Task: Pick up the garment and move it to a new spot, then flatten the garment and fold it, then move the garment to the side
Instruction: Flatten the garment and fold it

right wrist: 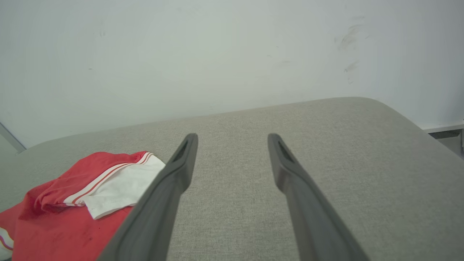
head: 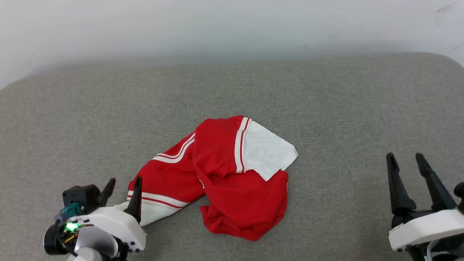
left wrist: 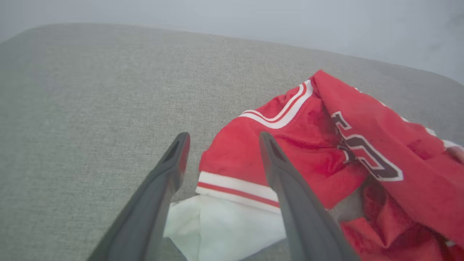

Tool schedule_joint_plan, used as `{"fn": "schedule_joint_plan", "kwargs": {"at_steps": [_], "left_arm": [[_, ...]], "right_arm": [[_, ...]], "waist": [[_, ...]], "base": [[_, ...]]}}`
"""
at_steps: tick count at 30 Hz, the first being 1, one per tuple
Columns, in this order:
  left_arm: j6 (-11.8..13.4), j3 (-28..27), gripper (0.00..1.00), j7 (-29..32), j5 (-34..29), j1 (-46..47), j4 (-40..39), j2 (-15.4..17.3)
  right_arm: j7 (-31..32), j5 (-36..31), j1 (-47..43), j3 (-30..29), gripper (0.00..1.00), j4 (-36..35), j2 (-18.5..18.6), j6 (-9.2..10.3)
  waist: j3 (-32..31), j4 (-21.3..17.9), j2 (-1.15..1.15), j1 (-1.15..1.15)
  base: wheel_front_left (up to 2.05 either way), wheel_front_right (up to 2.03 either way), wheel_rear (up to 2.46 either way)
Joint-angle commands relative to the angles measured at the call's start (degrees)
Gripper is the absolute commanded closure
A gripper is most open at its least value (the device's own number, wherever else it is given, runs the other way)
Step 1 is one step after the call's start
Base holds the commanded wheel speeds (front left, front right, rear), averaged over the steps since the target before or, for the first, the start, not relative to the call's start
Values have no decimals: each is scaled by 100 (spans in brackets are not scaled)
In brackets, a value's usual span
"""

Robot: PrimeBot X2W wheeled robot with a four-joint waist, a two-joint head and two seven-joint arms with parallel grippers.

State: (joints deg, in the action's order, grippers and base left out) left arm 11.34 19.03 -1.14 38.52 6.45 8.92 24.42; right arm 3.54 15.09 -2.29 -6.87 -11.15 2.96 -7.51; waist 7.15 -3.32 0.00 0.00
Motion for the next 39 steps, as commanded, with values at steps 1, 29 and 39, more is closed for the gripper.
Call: {"fn": "schedule_joint_plan", "kwargs": {"at_steps": [1, 29, 39], "left_arm": [[46, -11, 0, -293, -159, 114, -110, -43], [278, 241, 0, -1345, -968, 606, -825, -595], [125, 204, 0, -1399, -1020, 787, -615, -795]], "right_arm": [[61, 77, -9, -30, 0, 71, -12, 4], [3387, 1149, 2991, 1729, 0, 3148, 1097, 4], [4248, 1338, 3490, 2675, 0, 4405, 1231, 3]], "waist": [[-38, 24, 0, 0], [741, 1011, 0, 0], [1042, 1234, 0, 0]], "base": [[0, 0, 0], [0, 0, 0], [0, 0, 0]]}}
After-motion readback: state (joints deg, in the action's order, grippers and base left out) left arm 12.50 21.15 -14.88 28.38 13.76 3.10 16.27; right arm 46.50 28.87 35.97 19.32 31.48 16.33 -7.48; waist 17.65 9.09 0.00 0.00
